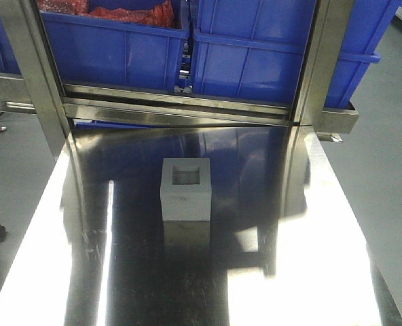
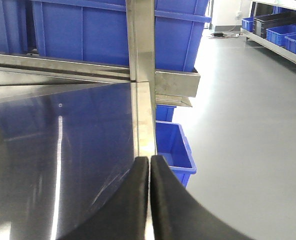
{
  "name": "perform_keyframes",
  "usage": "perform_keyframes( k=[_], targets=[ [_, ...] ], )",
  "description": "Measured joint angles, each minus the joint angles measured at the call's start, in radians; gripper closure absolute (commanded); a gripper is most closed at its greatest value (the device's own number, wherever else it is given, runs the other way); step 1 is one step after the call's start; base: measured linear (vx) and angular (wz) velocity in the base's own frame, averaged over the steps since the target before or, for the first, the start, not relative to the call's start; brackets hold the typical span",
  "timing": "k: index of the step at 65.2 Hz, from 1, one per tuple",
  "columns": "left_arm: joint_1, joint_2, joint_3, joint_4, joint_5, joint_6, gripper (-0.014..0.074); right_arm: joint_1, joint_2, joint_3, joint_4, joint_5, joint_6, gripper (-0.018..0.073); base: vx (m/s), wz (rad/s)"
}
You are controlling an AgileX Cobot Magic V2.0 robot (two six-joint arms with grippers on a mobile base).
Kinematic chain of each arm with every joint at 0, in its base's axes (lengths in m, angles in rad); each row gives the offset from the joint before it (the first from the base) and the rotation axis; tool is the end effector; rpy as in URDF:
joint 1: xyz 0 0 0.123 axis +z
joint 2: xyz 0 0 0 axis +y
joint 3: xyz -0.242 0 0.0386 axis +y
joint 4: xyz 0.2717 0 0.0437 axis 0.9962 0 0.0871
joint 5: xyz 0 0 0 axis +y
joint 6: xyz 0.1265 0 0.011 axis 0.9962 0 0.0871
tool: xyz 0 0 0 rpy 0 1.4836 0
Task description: Sort gray base to blue bin
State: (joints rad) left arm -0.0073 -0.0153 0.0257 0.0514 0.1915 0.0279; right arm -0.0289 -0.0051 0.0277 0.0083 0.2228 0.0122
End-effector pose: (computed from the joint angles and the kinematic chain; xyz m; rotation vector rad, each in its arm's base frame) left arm 0.1557 0.0001 0.1842 0.0648 1.6844 0.0616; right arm 0.1557 -0.0043 0.1779 0.0412 1.7285 -0.0048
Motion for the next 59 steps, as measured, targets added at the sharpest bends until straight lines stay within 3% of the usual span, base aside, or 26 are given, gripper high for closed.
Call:
perform_keyframes(
  k=[37,49,59],
  targets=[
    [0.000,0.000,-0.012,-0.006,-0.065,-0.007,0.0603,0.000,0.000,0.000,0.000,0.000,0.000,0.0564,0.00,0.00],
    [0.000,0.067,-0.131,-0.066,-0.049,-0.034,0.0603,0.000,0.000,0.000,0.000,0.000,0.000,0.0564,0.00,0.00],
    [0.000,0.258,-0.302,-0.074,0.056,-0.017,0.0603,0.000,0.000,0.000,0.000,0.000,0.000,0.0564,0.00,0.00]
  ],
)
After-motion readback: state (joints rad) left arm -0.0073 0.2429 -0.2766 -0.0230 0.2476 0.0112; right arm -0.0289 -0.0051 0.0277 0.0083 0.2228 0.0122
